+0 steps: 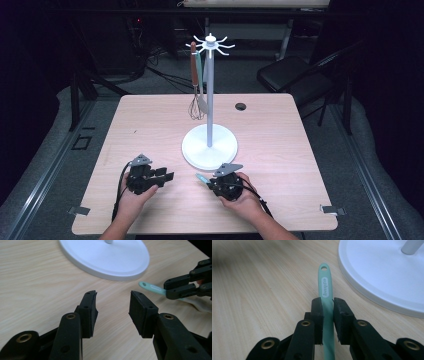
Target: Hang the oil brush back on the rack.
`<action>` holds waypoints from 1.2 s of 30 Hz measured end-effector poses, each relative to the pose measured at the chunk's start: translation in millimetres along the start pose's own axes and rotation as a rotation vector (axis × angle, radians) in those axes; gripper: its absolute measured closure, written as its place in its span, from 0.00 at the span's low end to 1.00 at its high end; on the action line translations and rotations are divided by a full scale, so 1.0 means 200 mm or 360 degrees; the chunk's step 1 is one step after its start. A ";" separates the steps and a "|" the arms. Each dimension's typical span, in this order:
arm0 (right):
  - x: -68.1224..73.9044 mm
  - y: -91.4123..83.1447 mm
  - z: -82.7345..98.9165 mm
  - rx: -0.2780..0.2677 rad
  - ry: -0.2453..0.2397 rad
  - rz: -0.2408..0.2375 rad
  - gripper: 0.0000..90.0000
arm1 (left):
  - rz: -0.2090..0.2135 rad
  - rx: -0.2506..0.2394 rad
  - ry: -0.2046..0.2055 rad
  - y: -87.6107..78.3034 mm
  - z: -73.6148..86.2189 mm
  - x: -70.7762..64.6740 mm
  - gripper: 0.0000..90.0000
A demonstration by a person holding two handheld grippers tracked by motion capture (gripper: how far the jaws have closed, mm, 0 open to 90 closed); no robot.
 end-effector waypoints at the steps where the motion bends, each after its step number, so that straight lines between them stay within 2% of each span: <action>1: 0.00 -0.01 0.00 -0.0007 -0.0007 -0.0006 0.87 | 0.0030 -0.0007 -0.0004 0.01 -0.01 -0.02 0.63; 3: 0.01 -0.03 0.00 -0.0050 -0.0005 -0.0012 0.87 | 0.0073 -0.0004 -0.0003 0.04 -0.02 -0.07 0.63; 5: 0.02 -0.05 0.00 -0.0085 -0.0014 -0.0014 0.87 | 0.0109 0.0008 0.0026 0.08 -0.03 -0.12 0.62; 9: 0.02 -0.08 0.00 -0.0120 -0.0044 -0.0024 0.87 | 0.0143 0.0050 0.0056 0.15 -0.03 -0.18 0.62; 16: 0.03 -0.08 0.00 -0.0152 -0.0061 -0.0031 0.87 | 0.0257 0.0071 0.0000 0.24 -0.04 -0.26 0.60; 21: 0.03 -0.09 0.00 -0.0174 -0.0057 -0.0034 0.87 | 0.0298 0.0069 -0.0034 0.28 -0.05 -0.27 0.60; 29: 0.04 -0.08 0.00 -0.0191 -0.0049 -0.0045 0.87 | 0.0409 0.0060 -0.0161 0.31 -0.04 -0.28 0.61; 32: 0.05 -0.07 0.01 -0.0181 -0.0054 -0.0040 0.87 | 0.0378 0.0070 -0.0155 0.32 -0.03 -0.28 0.64; 36: 0.04 -0.06 0.01 -0.0178 -0.0037 -0.0043 0.87 | 0.0379 0.0067 -0.0174 0.33 -0.03 -0.27 0.67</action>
Point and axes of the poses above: each handheld gripper's, and its own axes: y roughly forward along the jaws, z roughly out of its underside, x roughly to its left, the point moved 7 cm from there along y, roughly forward along the jaws
